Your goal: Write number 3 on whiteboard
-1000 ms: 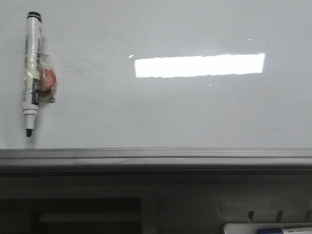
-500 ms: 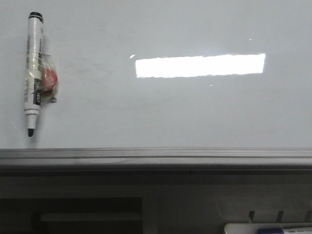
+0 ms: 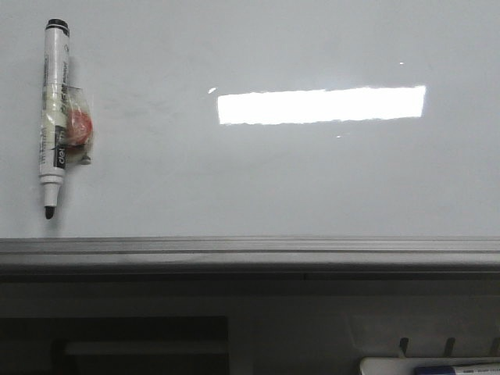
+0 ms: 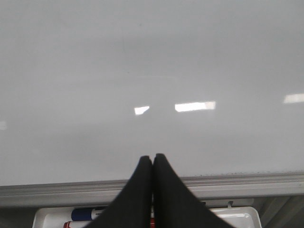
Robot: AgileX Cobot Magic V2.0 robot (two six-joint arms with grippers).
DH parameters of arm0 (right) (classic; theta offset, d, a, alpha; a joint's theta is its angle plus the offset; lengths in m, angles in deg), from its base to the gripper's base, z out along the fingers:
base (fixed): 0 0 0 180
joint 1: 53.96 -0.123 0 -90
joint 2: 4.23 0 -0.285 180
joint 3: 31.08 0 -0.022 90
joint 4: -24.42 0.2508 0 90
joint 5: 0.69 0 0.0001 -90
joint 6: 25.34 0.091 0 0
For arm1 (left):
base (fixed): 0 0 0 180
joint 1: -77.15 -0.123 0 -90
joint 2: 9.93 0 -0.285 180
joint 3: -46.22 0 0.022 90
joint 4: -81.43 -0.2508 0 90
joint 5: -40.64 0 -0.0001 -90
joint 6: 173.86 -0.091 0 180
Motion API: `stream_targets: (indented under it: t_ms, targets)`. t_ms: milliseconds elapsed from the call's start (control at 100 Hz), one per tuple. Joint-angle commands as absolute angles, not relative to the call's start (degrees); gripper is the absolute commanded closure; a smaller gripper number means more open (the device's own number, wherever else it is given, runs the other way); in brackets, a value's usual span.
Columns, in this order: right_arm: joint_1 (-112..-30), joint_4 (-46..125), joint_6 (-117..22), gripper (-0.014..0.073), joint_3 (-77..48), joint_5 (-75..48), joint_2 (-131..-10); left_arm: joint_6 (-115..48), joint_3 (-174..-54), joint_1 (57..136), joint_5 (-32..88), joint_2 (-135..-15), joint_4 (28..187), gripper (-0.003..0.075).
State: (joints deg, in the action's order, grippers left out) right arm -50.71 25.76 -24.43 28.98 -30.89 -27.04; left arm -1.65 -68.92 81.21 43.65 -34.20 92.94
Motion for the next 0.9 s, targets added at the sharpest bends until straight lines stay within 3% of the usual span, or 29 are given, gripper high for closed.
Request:
stream_targets:
  t_ms: [0, 240, 430, 890]
  targets:
    - [-50.7, 26.2, -24.6, 0.064, 27.0, -26.9, -28.0, -1.9, -70.8, 85.3, 48.6, -36.3, 90.7, 0.0315]
    - [-50.7, 26.6, -24.6, 0.064, 27.0, -26.6, -28.0, -1.3, -70.8, 101.7, 48.5, -41.7, 89.6, 0.0315]
    - [-50.7, 26.7, -24.6, 0.064, 27.0, -25.3, -28.0, -1.3, -70.8, 115.2, 50.4, -52.8, 89.8, 0.0315]
    - [-50.7, 26.7, -24.6, 0.064, 27.0, -25.2, -28.0, -0.8, -70.9, 123.3, 65.7, -72.6, 103.6, 0.0315]
